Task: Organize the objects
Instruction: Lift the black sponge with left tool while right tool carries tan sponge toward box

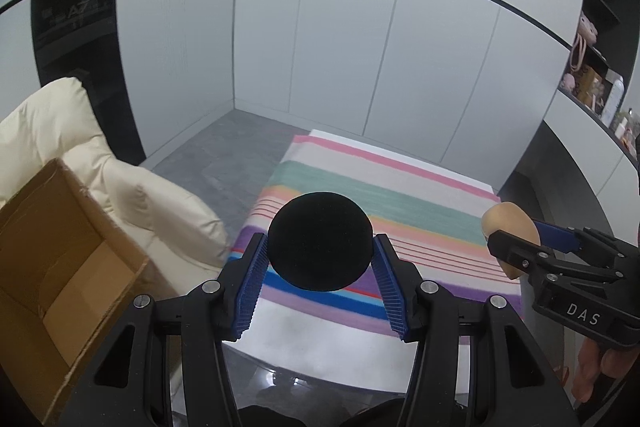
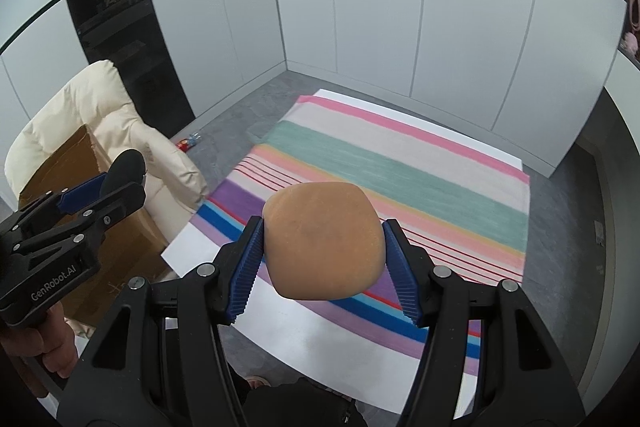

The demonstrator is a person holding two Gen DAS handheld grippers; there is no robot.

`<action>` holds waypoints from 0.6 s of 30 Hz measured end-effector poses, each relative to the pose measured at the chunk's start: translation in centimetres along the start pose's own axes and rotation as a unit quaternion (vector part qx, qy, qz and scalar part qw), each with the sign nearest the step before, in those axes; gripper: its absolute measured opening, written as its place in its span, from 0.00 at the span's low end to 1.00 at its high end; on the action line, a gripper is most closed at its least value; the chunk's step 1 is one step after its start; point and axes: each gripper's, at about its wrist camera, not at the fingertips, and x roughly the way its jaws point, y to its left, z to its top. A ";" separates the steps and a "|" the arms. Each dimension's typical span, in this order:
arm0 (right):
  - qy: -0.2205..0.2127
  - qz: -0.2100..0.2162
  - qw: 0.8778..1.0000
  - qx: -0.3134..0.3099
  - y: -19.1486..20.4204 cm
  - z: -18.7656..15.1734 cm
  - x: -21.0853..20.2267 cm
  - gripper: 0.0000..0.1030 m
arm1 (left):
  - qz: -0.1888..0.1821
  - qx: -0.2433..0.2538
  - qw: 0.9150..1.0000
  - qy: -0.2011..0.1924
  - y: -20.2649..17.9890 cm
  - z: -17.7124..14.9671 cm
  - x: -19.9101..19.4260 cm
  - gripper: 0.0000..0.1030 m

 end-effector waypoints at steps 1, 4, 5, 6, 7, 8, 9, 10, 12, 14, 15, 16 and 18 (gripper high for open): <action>0.000 0.003 1.000 -0.003 0.4 0.1 0.1 0.60 | 0.003 -0.003 1.000 -0.001 0.5 -0.1 -0.2 0.53; -0.003 0.010 1.000 -0.013 1.9 0.6 0.4 0.60 | 0.010 -0.011 1.000 -0.004 1.9 -0.2 -0.7 0.53; -0.004 0.013 1.000 -0.015 2.3 0.7 0.5 0.60 | 0.013 -0.014 1.000 -0.006 2.4 -0.2 -1.0 0.53; -0.005 0.016 1.000 -0.019 2.9 0.9 0.6 0.60 | 0.015 -0.016 1.000 -0.007 2.9 -0.2 -1.2 0.53; -0.006 0.018 1.000 -0.022 3.3 1.0 0.6 0.60 | 0.017 -0.018 1.000 -0.008 3.2 -0.2 -1.3 0.53; -0.006 0.021 0.999 -0.026 3.8 1.2 0.7 0.60 | 0.020 -0.021 1.000 -0.008 3.6 -0.2 -1.5 0.53; -0.007 0.024 0.999 -0.030 4.4 1.3 0.8 0.60 | 0.023 -0.024 0.999 -0.010 4.0 -0.3 -1.7 0.53; -0.007 0.027 0.999 -0.033 4.9 1.4 0.9 0.60 | 0.026 -0.026 0.999 -0.011 4.4 -0.3 -1.9 0.53; -0.008 0.033 0.999 -0.040 6.0 1.6 1.1 0.60 | 0.031 -0.031 0.999 -0.012 5.3 -0.4 -2.3 0.53; -0.010 0.038 0.998 -0.045 7.0 1.8 1.2 0.60 | 0.036 -0.036 0.999 -0.014 6.0 -0.6 -2.7 0.53; -0.011 0.042 0.998 -0.049 7.5 1.9 1.2 0.60 | 0.038 -0.038 0.998 -0.015 6.4 -0.7 -2.9 0.53; -0.012 0.044 0.998 -0.052 7.9 2.0 1.2 0.60 | 0.041 -0.040 0.998 -0.016 6.8 -0.8 -3.1 0.53; -0.012 0.050 0.997 -0.058 8.9 2.2 1.4 0.60 | 0.046 -0.043 0.998 -0.018 7.5 -0.9 -3.5 0.53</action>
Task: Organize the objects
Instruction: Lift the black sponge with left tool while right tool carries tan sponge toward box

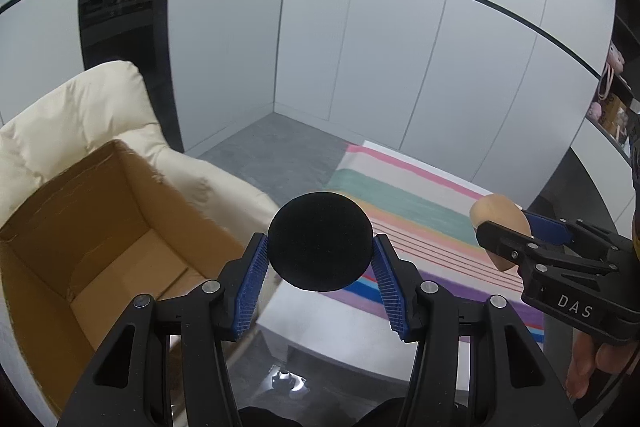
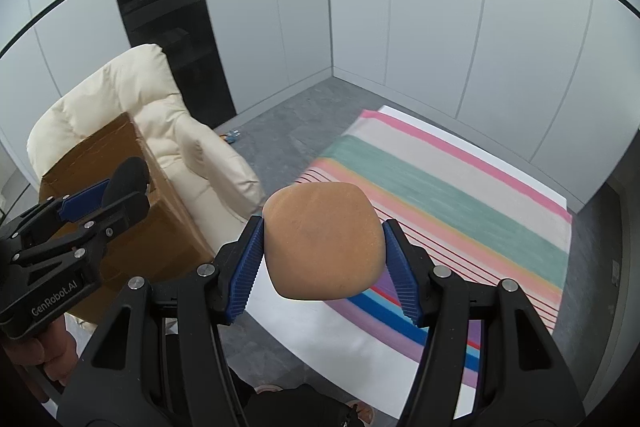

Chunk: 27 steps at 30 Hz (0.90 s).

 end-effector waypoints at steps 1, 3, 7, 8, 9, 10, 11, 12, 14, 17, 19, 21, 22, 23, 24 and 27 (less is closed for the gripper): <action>0.000 0.002 1.000 -0.002 0.4 0.1 0.1 0.60 | 0.003 -0.002 1.000 -0.001 0.3 0.0 -0.2 0.53; -0.001 0.008 1.000 -0.007 1.3 0.3 0.3 0.60 | 0.007 -0.007 1.000 -0.002 1.1 -0.1 -0.5 0.53; -0.002 0.018 1.000 -0.017 3.0 0.7 0.7 0.60 | 0.017 -0.015 1.000 -0.005 2.5 -0.1 -1.1 0.53; -0.001 0.021 1.000 -0.019 3.4 0.8 0.9 0.60 | 0.020 -0.018 1.000 -0.006 2.9 -0.1 -1.2 0.53; -0.001 0.024 0.999 -0.022 3.9 0.9 1.0 0.60 | 0.024 -0.022 0.999 -0.006 3.5 -0.1 -1.4 0.53; -0.001 0.027 0.999 -0.026 4.3 1.0 1.1 0.60 | 0.025 -0.024 0.999 -0.007 3.7 -0.2 -1.6 0.53; -0.001 0.029 0.999 -0.029 4.7 1.0 1.2 0.60 | 0.028 -0.027 0.999 -0.007 4.2 -0.1 -1.7 0.53; -0.001 0.033 0.999 -0.033 5.4 1.1 1.3 0.60 | 0.031 -0.030 0.999 -0.008 4.6 -0.2 -1.9 0.53; -0.002 0.038 0.998 -0.040 6.1 1.3 1.4 0.60 | 0.035 -0.035 0.999 -0.008 5.1 -0.3 -2.3 0.53; -0.004 0.044 0.998 -0.051 7.4 1.5 1.5 0.60 | 0.044 -0.041 0.998 -0.009 6.2 -0.6 -2.7 0.53; -0.008 0.052 0.997 -0.055 8.3 1.6 1.5 0.60 | 0.048 -0.046 0.998 -0.009 6.7 -0.7 -3.0 0.53; -0.009 0.059 0.996 -0.061 9.2 1.8 1.6 0.60 | 0.052 -0.050 0.997 -0.010 7.4 -0.9 -3.3 0.53; -0.009 0.061 0.996 -0.063 9.5 1.9 1.7 0.60 | 0.055 -0.052 0.997 -0.011 7.7 -0.9 -3.5 0.53; -0.009 0.063 0.996 -0.066 10.0 1.9 1.8 0.60 | 0.057 -0.054 0.997 -0.011 8.0 -1.0 -3.7 0.53; -0.009 0.067 0.995 -0.070 10.6 2.0 1.9 0.60 | 0.060 -0.056 0.997 -0.011 8.3 -1.2 -3.9 0.53; -0.008 0.075 0.994 -0.077 11.6 2.2 2.2 0.60 | 0.066 -0.062 0.996 -0.009 9.2 -1.6 -4.4 0.54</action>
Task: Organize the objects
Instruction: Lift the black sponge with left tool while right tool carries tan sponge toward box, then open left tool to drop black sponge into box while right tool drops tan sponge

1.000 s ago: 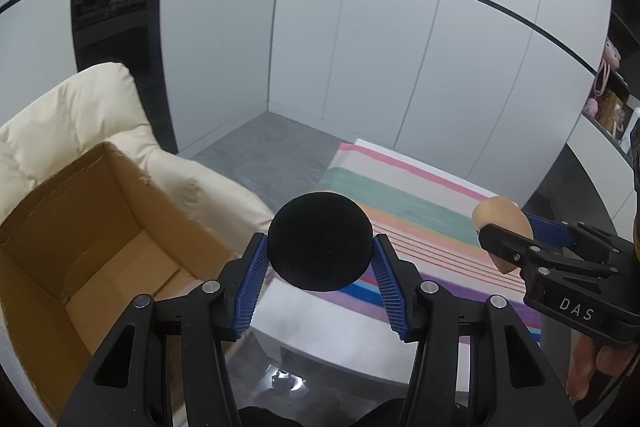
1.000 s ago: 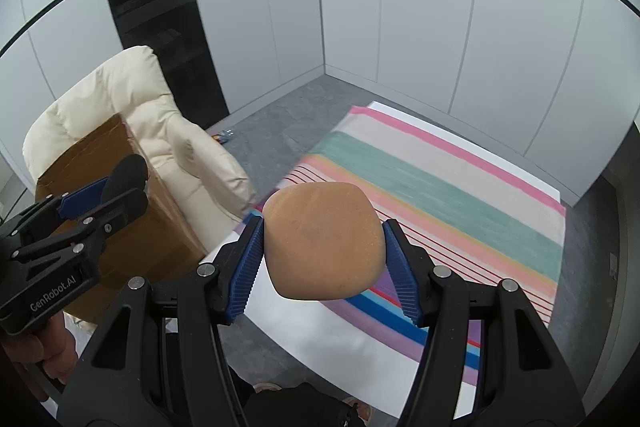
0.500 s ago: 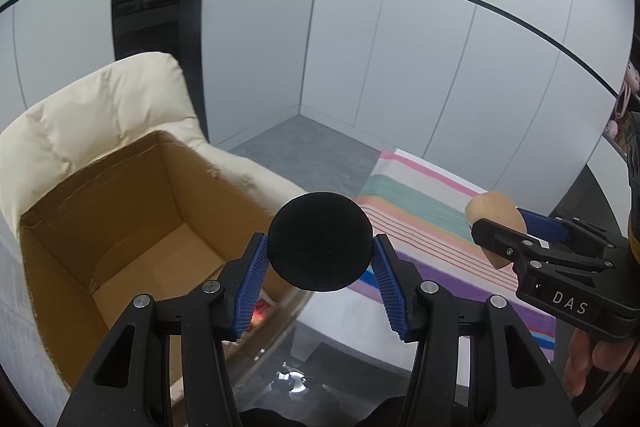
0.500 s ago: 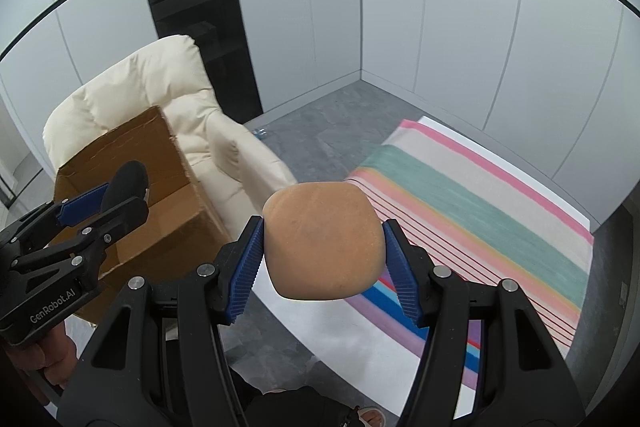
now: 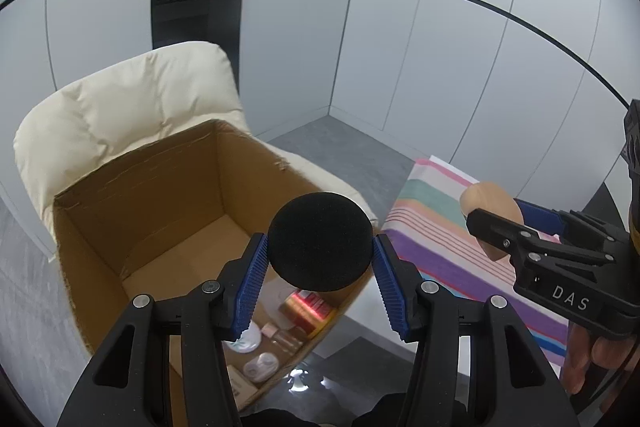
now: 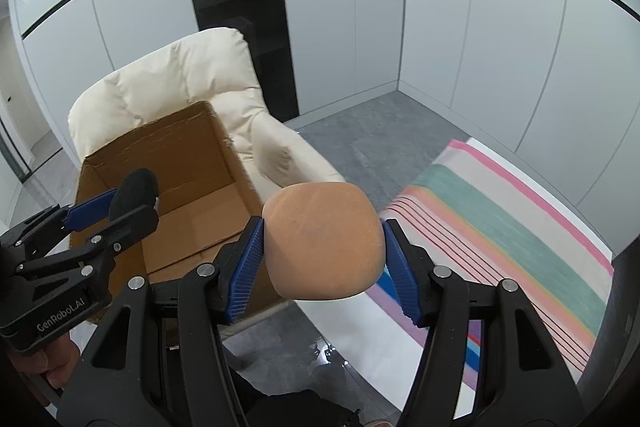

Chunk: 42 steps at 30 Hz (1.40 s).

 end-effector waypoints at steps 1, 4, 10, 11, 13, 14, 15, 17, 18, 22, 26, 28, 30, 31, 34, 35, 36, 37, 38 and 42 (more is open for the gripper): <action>0.000 0.003 1.000 -0.002 0.4 0.1 0.2 0.60 | 0.003 -0.001 1.000 0.001 0.3 -0.1 0.0 0.54; 0.001 0.011 1.000 -0.009 1.5 0.5 0.6 0.60 | 0.010 -0.007 1.000 0.004 1.5 -0.3 -0.1 0.54; -0.002 0.029 0.999 -0.022 3.8 1.2 1.3 0.60 | 0.030 -0.019 0.999 -0.002 3.8 -0.7 -0.9 0.64; 0.000 0.031 0.999 -0.025 4.3 1.3 1.5 0.60 | 0.038 -0.023 0.999 -0.007 4.2 -0.8 -1.2 0.77; 0.003 0.036 0.999 -0.029 5.1 1.4 1.8 0.60 | 0.075 -0.038 0.996 -0.020 5.4 -0.9 -1.8 1.00; 0.004 0.038 0.999 -0.032 5.5 1.6 2.0 0.60 | 0.087 -0.046 0.995 -0.027 5.9 -0.9 -2.0 1.00; 0.006 0.040 0.999 -0.036 6.0 1.6 2.2 0.60 | 0.095 -0.054 0.994 -0.028 6.5 -1.0 -2.2 1.00; 0.010 0.044 0.998 -0.042 6.8 1.8 2.6 0.60 | 0.101 -0.063 0.993 -0.024 7.5 -1.1 -2.4 1.00; 0.012 0.046 0.998 -0.046 7.3 1.8 2.8 0.60 | 0.108 -0.067 0.992 -0.024 8.0 -1.2 -2.6 1.00; 0.018 0.053 0.997 -0.058 9.1 1.9 3.5 0.60 | 0.123 -0.076 0.989 -0.025 9.3 -1.5 -3.4 1.00; 0.025 0.064 0.995 -0.068 10.8 1.7 3.9 0.60 | 0.136 -0.086 0.987 -0.016 11.3 -1.6 -3.2 1.00; 0.028 0.070 0.994 -0.074 11.7 1.7 4.1 0.60 | 0.140 -0.094 0.986 -0.012 12.2 -1.8 -3.2 1.00; 0.032 0.076 0.993 -0.081 12.4 1.6 4.4 0.62 | 0.145 -0.100 0.984 -0.011 12.8 -1.9 -3.4 1.00; 0.035 0.076 0.993 -0.082 12.7 1.6 4.5 0.63 | 0.147 -0.102 0.984 -0.012 13.1 -1.9 -3.5 1.00; 0.036 0.085 0.992 -0.082 13.0 1.6 4.6 0.67 | 0.153 -0.106 0.982 -0.014 13.7 -2.0 -3.8 1.00; 0.036 0.087 0.992 -0.082 13.0 1.6 4.6 0.69 | 0.154 -0.108 0.982 -0.014 13.9 -2.1 -3.7 1.00; 0.035 0.085 0.992 -0.081 12.8 1.6 4.6 0.74 | 0.153 -0.110 0.982 -0.014 14.0 -2.1 -3.7 1.00; 0.033 0.085 0.993 -0.078 12.7 1.7 4.5 0.78 | 0.153 -0.109 0.982 -0.014 14.0 -2.1 -3.7 1.00; 0.032 0.085 0.993 -0.075 12.6 1.7 4.5 0.83 | 0.153 -0.108 0.982 -0.014 13.9 -2.1 -3.7 1.00; 0.026 0.079 0.994 -0.065 11.9 1.9 4.3 0.94 | 0.152 -0.103 0.983 -0.011 13.5 -2.1 -3.4 1.00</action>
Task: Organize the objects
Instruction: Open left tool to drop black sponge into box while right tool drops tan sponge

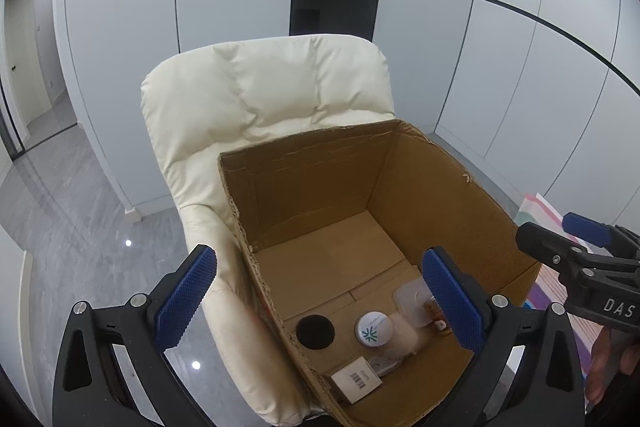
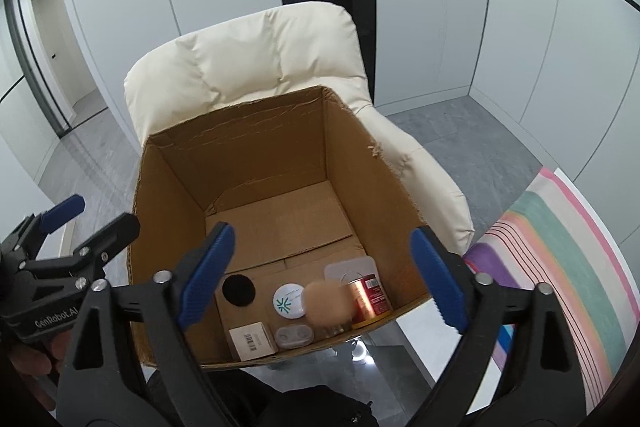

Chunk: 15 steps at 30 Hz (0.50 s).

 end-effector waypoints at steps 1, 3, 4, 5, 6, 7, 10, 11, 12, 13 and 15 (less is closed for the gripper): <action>0.000 -0.001 1.000 0.000 -0.2 0.0 -0.1 0.96 | 0.000 0.001 1.000 0.000 -0.2 0.0 0.0 1.00; -0.001 -0.009 1.000 -0.001 -0.5 -0.1 -0.3 0.98 | -0.003 0.004 1.000 -0.004 -0.7 0.0 -0.2 1.00; -0.002 -0.012 1.000 -0.001 -0.7 -0.1 -0.4 0.98 | -0.001 0.005 1.000 -0.009 -1.0 0.1 -0.3 1.00; -0.003 -0.014 1.000 0.001 -0.9 -0.2 -0.6 1.00 | 0.001 0.008 1.000 -0.011 -1.2 0.2 -0.4 1.00; -0.005 -0.016 1.000 0.004 -1.2 -0.2 -0.8 1.00 | 0.001 0.012 1.000 -0.012 -1.6 0.2 -0.4 1.00; -0.006 -0.019 1.000 0.007 -1.5 -0.2 -1.0 1.00 | -0.001 0.013 1.000 -0.013 -1.9 0.2 -0.4 1.00; -0.007 -0.028 0.999 0.014 -2.5 -0.4 -1.4 1.00 | -0.006 0.019 1.000 -0.014 -2.9 0.4 -0.4 1.00; -0.007 -0.033 0.999 0.017 -2.8 -0.5 -1.5 1.00 | -0.008 0.022 1.000 -0.015 -3.2 0.4 -0.4 1.00; -0.007 -0.037 0.999 0.021 -3.3 -0.6 -1.7 1.00 | -0.011 0.025 1.000 -0.015 -3.6 0.4 -0.3 1.00; -0.007 -0.040 0.999 0.025 -3.8 -0.7 -1.8 1.00 | -0.014 0.028 0.999 -0.015 -4.0 0.4 -0.3 1.00; -0.007 -0.047 0.998 0.031 -4.6 -0.9 -2.1 1.00 | -0.017 0.033 0.999 -0.014 -4.8 0.4 -0.2 1.00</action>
